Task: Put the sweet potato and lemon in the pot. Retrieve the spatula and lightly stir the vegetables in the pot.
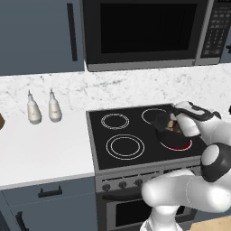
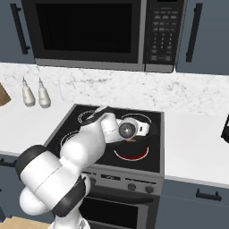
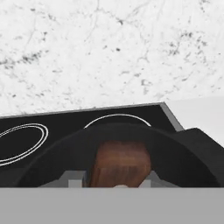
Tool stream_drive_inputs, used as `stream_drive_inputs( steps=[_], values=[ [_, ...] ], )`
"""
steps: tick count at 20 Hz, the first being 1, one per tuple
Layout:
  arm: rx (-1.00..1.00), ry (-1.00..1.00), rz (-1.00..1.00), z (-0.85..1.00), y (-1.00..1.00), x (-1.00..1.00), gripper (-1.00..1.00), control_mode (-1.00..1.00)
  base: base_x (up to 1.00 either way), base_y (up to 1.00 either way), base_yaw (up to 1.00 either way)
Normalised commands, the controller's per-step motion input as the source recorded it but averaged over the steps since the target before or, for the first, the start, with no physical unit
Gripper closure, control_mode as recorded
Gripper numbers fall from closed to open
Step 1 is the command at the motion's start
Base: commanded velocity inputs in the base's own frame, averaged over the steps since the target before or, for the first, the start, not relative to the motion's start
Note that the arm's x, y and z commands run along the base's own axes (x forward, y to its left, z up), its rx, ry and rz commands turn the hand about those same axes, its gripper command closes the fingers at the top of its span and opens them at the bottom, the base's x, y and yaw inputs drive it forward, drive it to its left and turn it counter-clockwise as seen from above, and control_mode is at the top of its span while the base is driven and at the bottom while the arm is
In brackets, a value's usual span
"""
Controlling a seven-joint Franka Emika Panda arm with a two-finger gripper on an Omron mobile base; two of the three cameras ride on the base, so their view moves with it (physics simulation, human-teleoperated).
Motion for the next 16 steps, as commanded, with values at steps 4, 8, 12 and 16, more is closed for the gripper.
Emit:
stream_drive_inputs(
  steps=[4, 8, 12, 16],
  values=[
    [0.00, 0.34, -0.05, 0.88, -0.24, -0.04, 1.00, -1.00, 0.00, 0.00, 0.00],
    [0.00, 0.33, -0.02, 1.00, -0.19, 0.24, 1.00, -1.00, 0.00, 0.00, 0.00],
    [-0.02, 0.22, 0.00, 0.84, -0.10, 0.14, 1.00, -1.00, 0.00, 0.00, 0.00],
    [-0.05, 0.05, 0.00, 0.21, -0.03, 0.00, 1.00, -1.00, 0.00, 0.00, 0.00]
  ],
)
